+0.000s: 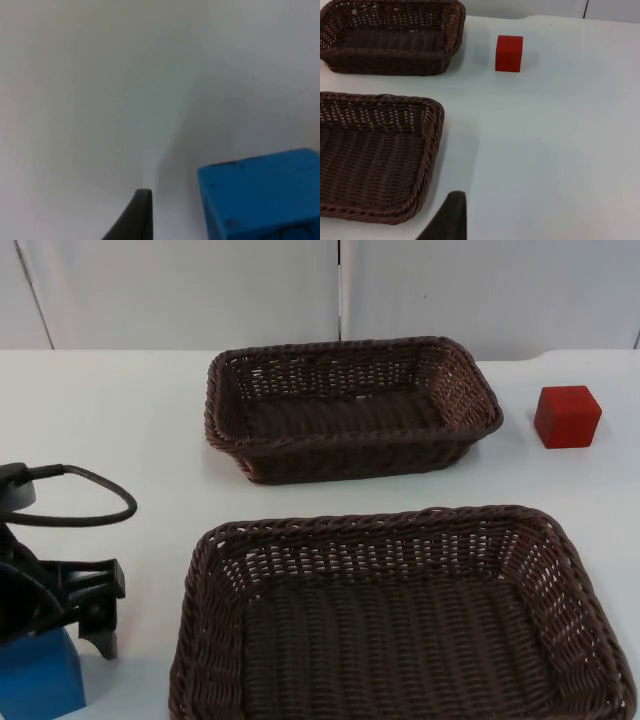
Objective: Pick up one cube with the left hand and place it into the upper basket. Pick up one cube with the right hand and place it into the lower basket.
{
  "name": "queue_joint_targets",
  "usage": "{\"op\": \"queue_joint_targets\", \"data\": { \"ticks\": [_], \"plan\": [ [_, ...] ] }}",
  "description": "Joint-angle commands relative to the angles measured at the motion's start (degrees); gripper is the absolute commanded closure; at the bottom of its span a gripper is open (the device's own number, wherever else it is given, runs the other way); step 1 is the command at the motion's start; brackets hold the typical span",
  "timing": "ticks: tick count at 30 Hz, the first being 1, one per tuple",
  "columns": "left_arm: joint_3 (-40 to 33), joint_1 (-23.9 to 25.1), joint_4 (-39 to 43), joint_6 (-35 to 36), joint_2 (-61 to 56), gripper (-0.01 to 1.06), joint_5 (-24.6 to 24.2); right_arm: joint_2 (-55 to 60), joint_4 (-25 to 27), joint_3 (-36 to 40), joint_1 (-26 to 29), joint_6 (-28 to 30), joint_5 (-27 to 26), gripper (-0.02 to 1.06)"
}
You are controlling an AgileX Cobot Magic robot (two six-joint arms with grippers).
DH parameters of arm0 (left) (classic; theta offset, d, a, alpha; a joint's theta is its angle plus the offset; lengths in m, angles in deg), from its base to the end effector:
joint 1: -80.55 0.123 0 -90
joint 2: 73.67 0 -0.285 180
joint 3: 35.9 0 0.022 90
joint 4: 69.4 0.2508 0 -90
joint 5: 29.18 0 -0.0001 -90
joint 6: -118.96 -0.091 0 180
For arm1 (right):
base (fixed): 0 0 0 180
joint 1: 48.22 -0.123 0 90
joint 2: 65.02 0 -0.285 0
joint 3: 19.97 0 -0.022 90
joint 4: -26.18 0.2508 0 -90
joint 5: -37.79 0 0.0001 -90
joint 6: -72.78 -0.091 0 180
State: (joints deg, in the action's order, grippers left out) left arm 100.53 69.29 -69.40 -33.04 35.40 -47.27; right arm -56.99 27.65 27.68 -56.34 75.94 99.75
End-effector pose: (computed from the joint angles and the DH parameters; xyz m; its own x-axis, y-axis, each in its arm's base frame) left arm 0.2378 -0.0473 0.0899 -0.9463 -0.2903 -0.1422 -0.2820 0.9564 -0.0756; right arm -0.0071 0.0011 0.2801 -0.4518 -0.1080 -0.8856 -0.1807 0.9831 -0.0277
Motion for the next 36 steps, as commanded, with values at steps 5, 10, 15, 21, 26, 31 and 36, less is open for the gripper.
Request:
{"op": "queue_joint_targets", "data": {
  "ticks": [5,10,15,21,26,31,36],
  "plan": [
    [-0.26,-0.17,0.6,0.54,0.62,0.0,1.47,-0.24,0.11,0.14,0.04,0.31,-0.09,-0.01],
    [-0.26,-0.17,0.86,0.54,0.62,0.15,1.56,-0.24,0.11,0.14,0.04,0.31,-0.09,-0.01],
    [-0.26,-0.17,0.54,0.54,0.62,0.52,0.94,-0.24,0.11,0.14,0.04,0.31,-0.09,-0.01],
    [-0.26,-0.17,0.0,0.54,-0.36,0.98,-0.12,-0.24,0.11,0.14,0.04,0.31,-0.09,-0.01],
    [-0.26,-0.17,0.0,0.54,-4.6,1.05,-4.15,-0.24,-0.01,0.14,0.04,0.31,-0.09,-0.01],
    [-0.26,-0.17,0.0,-0.63,-8.74,1.05,-7.37,-0.24,-0.01,0.14,0.04,0.31,-0.09,-0.01],
    [-0.26,-0.17,0.0,-0.78,-13.13,1.05,-9.59,-0.24,-0.01,0.14,0.04,0.31,-0.09,-0.01]
  ]
}}
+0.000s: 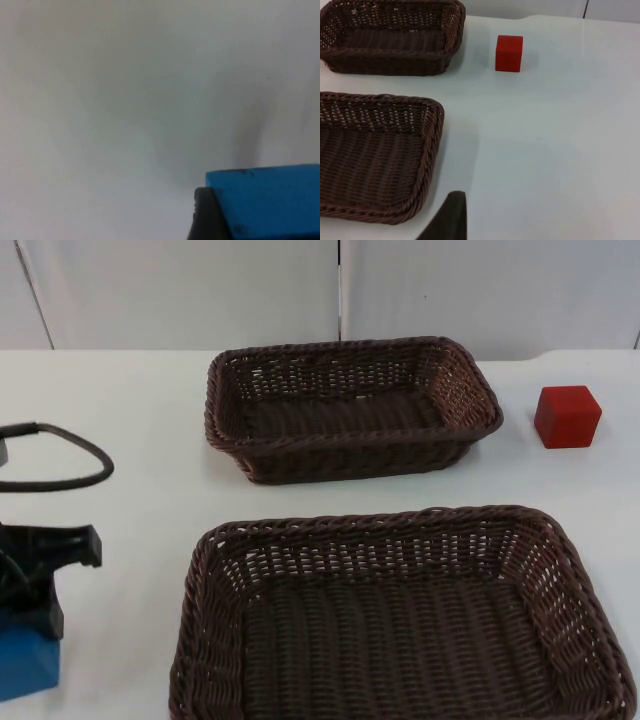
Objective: Pick up one cube with the left hand and place it into the upper basket. Pick up one cube with the right hand and place it into the lower basket.
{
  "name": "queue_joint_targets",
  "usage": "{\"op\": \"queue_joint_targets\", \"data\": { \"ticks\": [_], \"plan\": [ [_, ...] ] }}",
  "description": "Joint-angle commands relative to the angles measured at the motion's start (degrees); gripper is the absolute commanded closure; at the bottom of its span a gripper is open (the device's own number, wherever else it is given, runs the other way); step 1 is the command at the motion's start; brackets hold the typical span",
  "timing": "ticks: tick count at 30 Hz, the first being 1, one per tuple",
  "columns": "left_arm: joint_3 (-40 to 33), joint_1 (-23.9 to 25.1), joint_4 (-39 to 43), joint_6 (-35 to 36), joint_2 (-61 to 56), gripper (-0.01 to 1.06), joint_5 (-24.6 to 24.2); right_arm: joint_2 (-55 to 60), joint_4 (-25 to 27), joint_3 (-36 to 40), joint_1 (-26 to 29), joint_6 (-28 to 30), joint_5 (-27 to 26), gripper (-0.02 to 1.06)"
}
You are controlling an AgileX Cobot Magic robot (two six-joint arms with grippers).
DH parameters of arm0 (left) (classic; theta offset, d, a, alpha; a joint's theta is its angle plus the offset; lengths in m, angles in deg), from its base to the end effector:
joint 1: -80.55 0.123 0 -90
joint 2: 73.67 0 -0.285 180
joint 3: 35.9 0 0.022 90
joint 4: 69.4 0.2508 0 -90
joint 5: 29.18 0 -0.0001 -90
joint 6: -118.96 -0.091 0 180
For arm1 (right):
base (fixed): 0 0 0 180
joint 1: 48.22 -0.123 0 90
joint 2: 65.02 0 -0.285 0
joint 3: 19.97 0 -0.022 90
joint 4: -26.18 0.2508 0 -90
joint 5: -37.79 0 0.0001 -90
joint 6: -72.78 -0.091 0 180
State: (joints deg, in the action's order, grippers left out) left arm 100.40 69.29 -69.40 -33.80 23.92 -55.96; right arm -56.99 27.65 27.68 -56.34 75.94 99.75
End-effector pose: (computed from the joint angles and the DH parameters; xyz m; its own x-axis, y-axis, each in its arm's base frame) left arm 0.2259 -0.0450 0.1345 -0.9425 -0.2791 -0.1838 -0.2656 0.9594 -0.0946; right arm -0.0071 0.0011 0.2801 -0.4518 -0.1080 -0.8856 -0.1807 0.9831 -0.0277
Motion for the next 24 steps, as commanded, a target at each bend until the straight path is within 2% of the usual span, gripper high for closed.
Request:
{"op": "queue_joint_targets", "data": {
  "ticks": [1,15,24],
  "plan": [
    [-0.13,-0.17,0.0,-0.02,-2.98,1.05,-1.33,-0.24,-0.01,0.14,0.04,0.31,-0.09,-0.01],
    [-0.13,-0.17,-1.02,-6.34,-16.89,1.05,-2.97,-0.24,-0.01,0.14,0.04,0.31,-0.09,-0.01],
    [-0.13,-0.17,-1.02,-10.55,-18.51,1.05,-2.86,-0.24,-0.01,0.14,0.04,0.31,-0.09,-0.01]
  ]
}}
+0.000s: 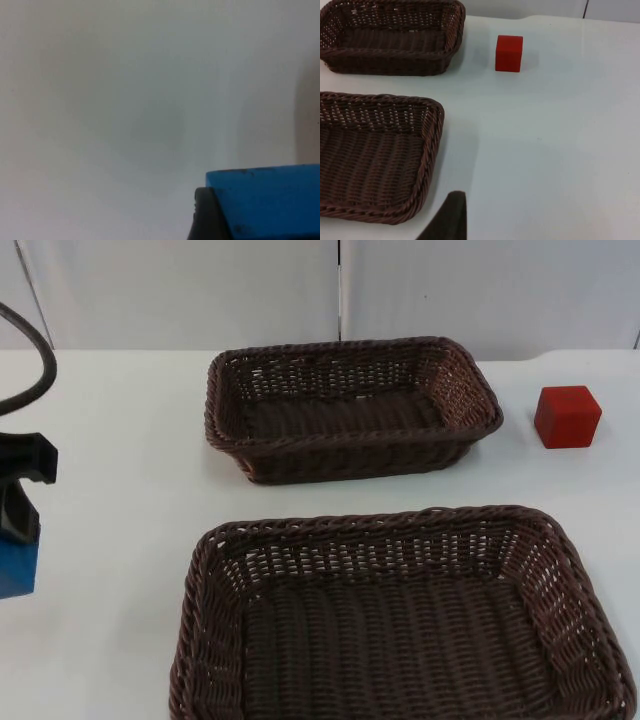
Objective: Pick up one cube with the left hand and place it into the upper basket. Pick up one cube with the right hand and place it into the lower basket.
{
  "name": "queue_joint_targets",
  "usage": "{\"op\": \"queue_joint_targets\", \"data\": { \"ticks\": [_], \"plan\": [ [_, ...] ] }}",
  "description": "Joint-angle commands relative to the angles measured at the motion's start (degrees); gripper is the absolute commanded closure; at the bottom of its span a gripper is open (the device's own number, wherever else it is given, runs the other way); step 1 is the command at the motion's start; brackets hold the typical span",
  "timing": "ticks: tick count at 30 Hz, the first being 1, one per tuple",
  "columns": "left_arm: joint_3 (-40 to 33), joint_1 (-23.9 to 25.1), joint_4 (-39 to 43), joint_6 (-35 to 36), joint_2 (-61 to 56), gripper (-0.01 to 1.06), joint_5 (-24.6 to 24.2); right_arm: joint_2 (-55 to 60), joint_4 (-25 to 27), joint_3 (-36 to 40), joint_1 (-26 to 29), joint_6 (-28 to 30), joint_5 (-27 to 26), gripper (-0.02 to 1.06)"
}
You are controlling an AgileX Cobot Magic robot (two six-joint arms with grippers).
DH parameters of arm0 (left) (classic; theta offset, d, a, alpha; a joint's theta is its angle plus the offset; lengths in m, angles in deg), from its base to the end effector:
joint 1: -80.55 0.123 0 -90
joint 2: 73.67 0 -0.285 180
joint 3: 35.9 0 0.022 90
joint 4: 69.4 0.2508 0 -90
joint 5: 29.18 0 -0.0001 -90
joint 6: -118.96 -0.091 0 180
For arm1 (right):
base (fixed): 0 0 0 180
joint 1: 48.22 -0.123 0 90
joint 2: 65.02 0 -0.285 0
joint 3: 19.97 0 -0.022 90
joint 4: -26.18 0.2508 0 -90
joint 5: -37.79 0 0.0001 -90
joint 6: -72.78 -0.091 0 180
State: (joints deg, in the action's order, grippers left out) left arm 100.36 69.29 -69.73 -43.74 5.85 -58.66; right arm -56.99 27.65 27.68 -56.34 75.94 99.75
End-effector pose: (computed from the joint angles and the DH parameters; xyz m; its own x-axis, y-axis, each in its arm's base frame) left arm 0.2074 -0.0416 0.2032 -0.8905 -0.1308 -0.4359 -0.0761 0.9871 -0.1408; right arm -0.0071 0.0011 0.2801 -0.4518 -0.1080 -0.8856 -0.1807 0.9831 -0.0277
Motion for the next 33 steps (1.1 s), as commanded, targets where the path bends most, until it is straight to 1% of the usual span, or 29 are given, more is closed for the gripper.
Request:
{"op": "queue_joint_targets", "data": {
  "ticks": [1,10,12,13,17,19,21,25,27,33],
  "plan": [
    [-0.09,-0.17,-0.69,-1.2,-0.44,1.05,-0.04,-0.24,-0.01,0.14,0.04,0.31,-0.09,-0.01],
    [-0.09,-0.17,-1.19,-3.12,-0.44,1.05,-0.04,-0.24,-0.01,0.14,0.04,0.31,-0.09,-0.01],
    [-0.09,-0.17,-3.24,-5.36,-0.44,1.05,0.03,-0.24,-0.01,0.14,0.04,0.31,-0.09,-0.01],
    [-0.09,-0.17,-3.24,-5.36,-0.44,1.05,0.03,-0.24,-0.01,0.14,0.04,0.31,-0.09,-0.01],
    [-0.09,-0.17,-8.41,-9.52,-0.44,1.05,1.68,-0.24,-0.01,0.14,0.04,0.31,-0.09,-0.01],
    [0.1,-0.17,-9.73,-10.8,-0.29,1.05,1.92,-0.24,-0.01,0.14,0.04,0.31,-0.09,-0.01],
    [1.23,-0.17,-11.14,-13.05,0.37,1.05,1.07,-0.24,-0.01,0.14,0.04,0.31,-0.09,-0.01],
    [4.19,-0.17,-11.53,-13.6,2.13,1.05,-0.3,-0.24,-0.01,0.14,0.04,0.31,-0.09,-0.01],
    [6.73,-0.17,-12.99,-15.23,3.89,1.05,-0.41,-0.24,-0.01,0.14,0.04,0.31,-0.09,-0.01],
    [11.05,-0.17,-15.36,-18.26,7.63,1.05,-1.53,-0.24,-0.01,0.14,0.04,0.31,-0.09,-0.01]
  ]
}}
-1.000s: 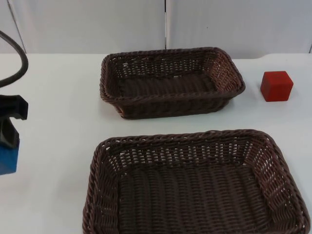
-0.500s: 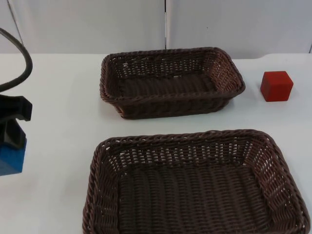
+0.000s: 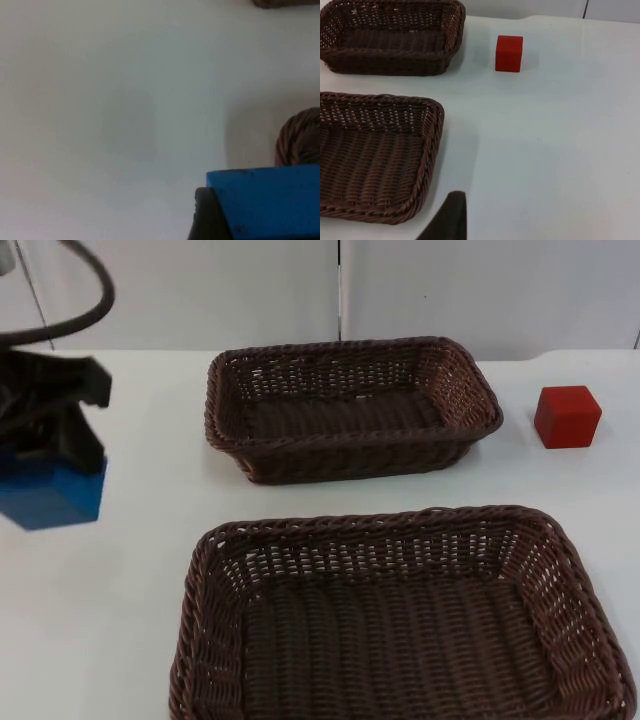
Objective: Pick up one cube with the left hand and place it into the upper basket. Pick up one cube with the right hand and place it into the lower basket.
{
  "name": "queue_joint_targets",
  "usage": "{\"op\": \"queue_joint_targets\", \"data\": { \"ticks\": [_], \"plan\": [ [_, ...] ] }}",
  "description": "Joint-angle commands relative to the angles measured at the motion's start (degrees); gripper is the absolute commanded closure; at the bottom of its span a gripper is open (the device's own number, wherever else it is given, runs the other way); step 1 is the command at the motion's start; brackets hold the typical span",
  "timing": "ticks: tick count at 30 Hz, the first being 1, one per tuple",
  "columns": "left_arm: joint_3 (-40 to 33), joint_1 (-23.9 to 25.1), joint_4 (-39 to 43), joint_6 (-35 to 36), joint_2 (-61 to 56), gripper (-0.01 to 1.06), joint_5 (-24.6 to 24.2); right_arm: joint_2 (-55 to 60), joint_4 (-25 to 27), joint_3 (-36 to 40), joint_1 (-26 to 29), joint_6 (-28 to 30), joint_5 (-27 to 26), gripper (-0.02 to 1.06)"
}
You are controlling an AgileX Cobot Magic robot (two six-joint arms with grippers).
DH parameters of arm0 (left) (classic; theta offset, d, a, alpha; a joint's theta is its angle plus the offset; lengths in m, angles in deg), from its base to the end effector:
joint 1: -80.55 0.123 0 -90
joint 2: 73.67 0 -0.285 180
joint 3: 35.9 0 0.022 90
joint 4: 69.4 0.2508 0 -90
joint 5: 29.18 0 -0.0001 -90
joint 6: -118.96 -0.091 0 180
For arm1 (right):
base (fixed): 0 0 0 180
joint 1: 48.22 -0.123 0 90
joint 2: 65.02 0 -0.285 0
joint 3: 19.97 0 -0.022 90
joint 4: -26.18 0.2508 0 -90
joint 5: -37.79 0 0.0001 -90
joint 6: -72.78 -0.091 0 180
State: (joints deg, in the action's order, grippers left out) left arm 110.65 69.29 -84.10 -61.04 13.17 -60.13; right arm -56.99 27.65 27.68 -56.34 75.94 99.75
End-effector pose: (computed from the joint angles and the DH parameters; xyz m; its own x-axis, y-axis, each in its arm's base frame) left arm 0.2492 -0.0617 0.2216 -0.8884 -0.0450 -0.4569 0.0633 0.9736 -0.2191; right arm -0.0071 0.0011 0.2801 -0.4518 -0.1080 -0.8856 -0.1807 0.9831 -0.0277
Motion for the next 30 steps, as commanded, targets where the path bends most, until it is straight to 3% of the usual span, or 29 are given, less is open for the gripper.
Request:
{"op": "queue_joint_targets", "data": {
  "ticks": [1,19,30],
  "plan": [
    [1.93,-0.17,-1.79,-1.76,1.37,1.05,-0.44,-0.24,-0.01,0.14,0.04,0.31,-0.09,-0.01],
    [20.84,-0.17,-8.68,-9.3,17.3,1.05,-2.3,-0.24,-0.01,0.14,0.04,0.31,-0.09,-0.01],
    [34.78,-0.28,-13.88,-13.68,28.4,1.05,-5.9,-0.24,-0.01,0.14,0.04,0.31,-0.09,-0.01]
  ]
}}
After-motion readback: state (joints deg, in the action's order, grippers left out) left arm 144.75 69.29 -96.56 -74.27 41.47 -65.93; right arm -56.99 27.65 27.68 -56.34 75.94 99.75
